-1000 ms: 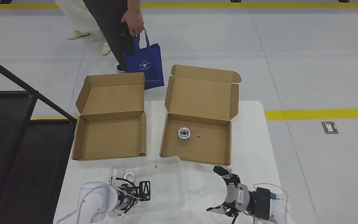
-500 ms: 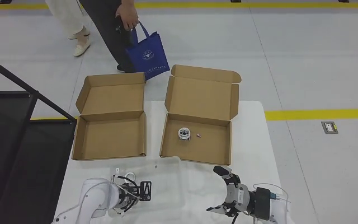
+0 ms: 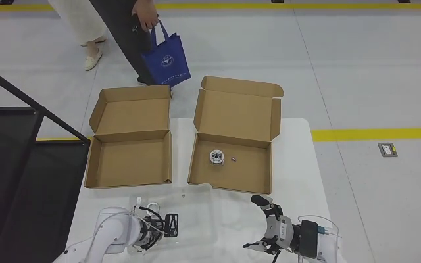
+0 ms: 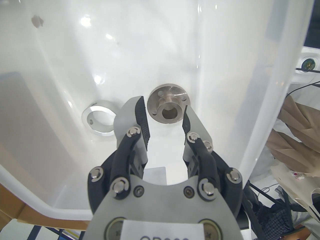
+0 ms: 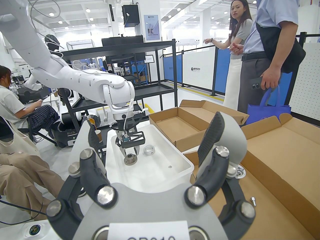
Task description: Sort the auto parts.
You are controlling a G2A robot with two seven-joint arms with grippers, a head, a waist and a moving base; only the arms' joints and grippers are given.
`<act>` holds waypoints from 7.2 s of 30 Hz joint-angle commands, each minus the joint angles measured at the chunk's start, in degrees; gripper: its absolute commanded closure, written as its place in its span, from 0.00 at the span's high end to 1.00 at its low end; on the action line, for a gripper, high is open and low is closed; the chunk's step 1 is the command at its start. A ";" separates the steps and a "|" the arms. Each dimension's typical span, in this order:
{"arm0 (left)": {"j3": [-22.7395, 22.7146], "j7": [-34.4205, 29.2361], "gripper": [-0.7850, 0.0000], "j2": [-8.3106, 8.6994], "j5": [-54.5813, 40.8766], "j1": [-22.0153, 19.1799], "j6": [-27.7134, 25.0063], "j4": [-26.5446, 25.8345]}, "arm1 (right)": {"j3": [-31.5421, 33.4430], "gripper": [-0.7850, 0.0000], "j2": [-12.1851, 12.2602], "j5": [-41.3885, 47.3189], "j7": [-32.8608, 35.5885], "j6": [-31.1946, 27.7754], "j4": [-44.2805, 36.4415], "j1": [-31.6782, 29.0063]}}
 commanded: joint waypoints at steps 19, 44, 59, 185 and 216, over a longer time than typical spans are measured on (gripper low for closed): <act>11.20 -4.68 0.51 3.82 -8.22 -8.22 4.70 0.66 | 0.00 1.00 0.00 0.00 0.00 0.00 0.00 0.00; 16.81 -6.35 0.47 1.96 -8.43 -12.79 7.47 4.02 | 0.00 1.00 0.00 0.00 0.00 0.00 0.00 0.00; 15.95 -5.05 0.00 1.18 -7.80 -12.97 7.58 4.81 | 0.00 1.00 0.00 0.00 0.00 0.00 0.00 0.00; 6.01 12.71 0.00 -6.21 -21.43 -30.12 38.14 42.63 | 0.00 1.00 0.00 0.00 0.00 0.00 0.00 0.00; 4.29 14.77 0.63 -9.46 -21.55 -35.42 29.10 51.24 | 0.00 1.00 0.00 0.00 0.00 0.00 0.00 0.00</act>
